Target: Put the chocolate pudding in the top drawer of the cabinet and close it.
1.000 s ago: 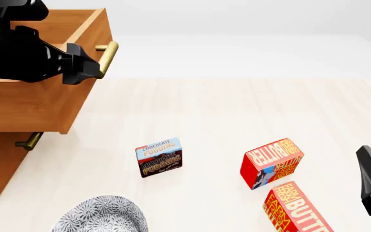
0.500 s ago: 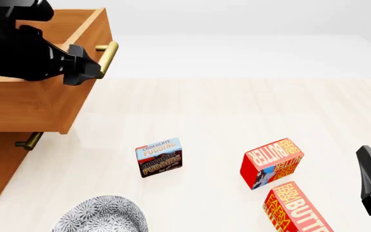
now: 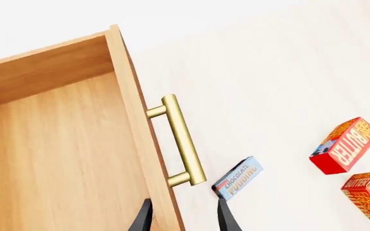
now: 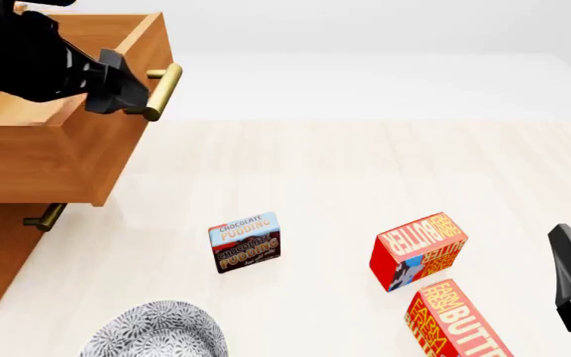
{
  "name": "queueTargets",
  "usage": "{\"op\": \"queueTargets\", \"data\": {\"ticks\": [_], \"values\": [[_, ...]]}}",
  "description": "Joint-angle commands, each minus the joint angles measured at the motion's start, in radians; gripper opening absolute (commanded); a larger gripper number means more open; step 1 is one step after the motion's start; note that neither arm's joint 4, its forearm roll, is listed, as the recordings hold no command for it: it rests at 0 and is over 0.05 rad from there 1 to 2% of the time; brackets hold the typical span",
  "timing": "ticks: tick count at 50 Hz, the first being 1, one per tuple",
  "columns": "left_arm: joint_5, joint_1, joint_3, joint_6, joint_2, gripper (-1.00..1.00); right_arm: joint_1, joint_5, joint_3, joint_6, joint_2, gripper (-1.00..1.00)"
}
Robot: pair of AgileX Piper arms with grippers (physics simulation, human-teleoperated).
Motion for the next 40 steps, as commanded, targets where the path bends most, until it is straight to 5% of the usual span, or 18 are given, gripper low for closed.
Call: {"op": "queueTargets", "data": {"ticks": [1,40], "values": [[0.061,0.004,-0.073,0.034,-0.015,1.0,0.0,0.0,0.0,0.0,0.0,1.0],[0.141,-0.086,-0.172,0.041,-0.087,1.0,0.0,0.0,0.0,0.0,0.0,1.0]]}}
